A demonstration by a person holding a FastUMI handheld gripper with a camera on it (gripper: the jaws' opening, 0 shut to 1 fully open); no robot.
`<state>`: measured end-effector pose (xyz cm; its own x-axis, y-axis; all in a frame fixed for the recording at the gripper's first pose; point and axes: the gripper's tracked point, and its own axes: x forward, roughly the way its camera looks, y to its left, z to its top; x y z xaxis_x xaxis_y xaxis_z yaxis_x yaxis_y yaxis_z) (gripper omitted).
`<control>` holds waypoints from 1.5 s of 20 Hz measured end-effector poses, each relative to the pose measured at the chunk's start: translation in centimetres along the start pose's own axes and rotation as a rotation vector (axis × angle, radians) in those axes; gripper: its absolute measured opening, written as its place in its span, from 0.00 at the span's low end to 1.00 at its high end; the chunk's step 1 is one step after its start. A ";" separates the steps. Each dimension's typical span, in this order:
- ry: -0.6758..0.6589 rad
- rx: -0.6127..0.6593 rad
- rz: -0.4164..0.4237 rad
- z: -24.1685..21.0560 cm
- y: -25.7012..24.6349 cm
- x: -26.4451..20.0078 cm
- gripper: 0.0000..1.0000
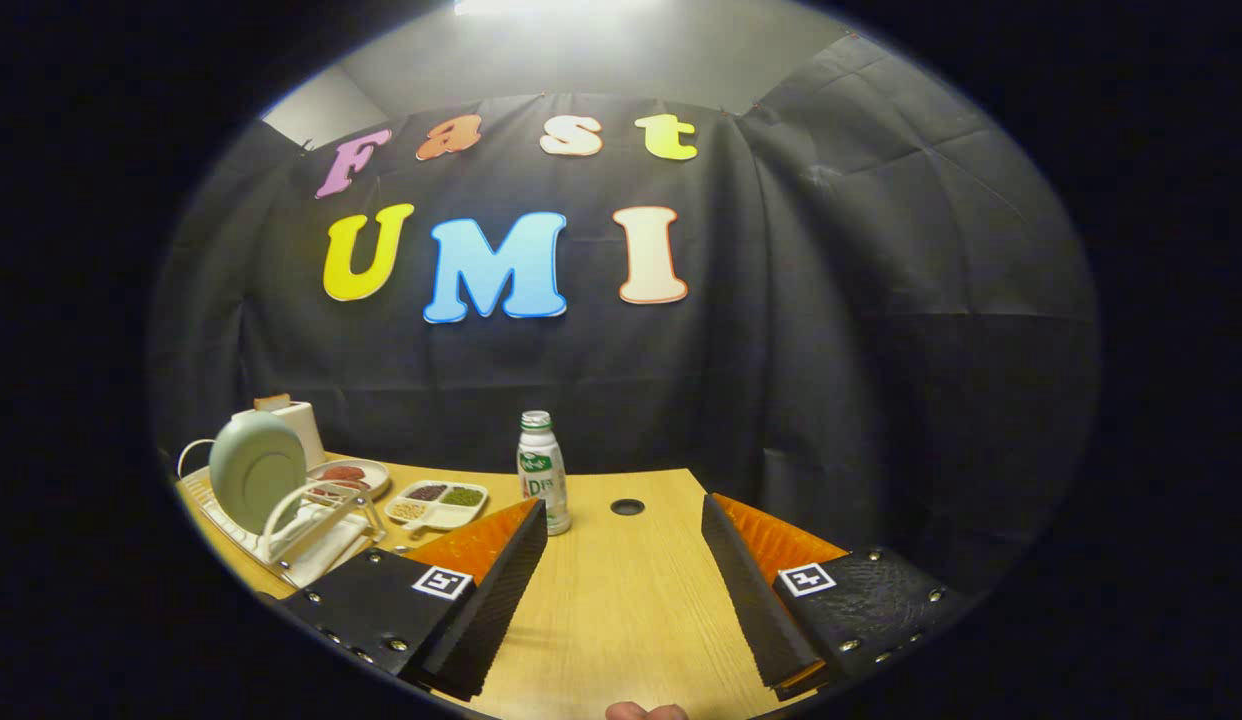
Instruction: Take the plate from the dish rack, then take the spoon from the basket and place it into the plate.
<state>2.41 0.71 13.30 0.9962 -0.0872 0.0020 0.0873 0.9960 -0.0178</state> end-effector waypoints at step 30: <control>0.526 0.020 0.171 5.1 32.0 3.1 0.96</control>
<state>8.27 32.36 17.80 0.8626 0.0842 -0.4989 -0.0711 0.9964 0.0453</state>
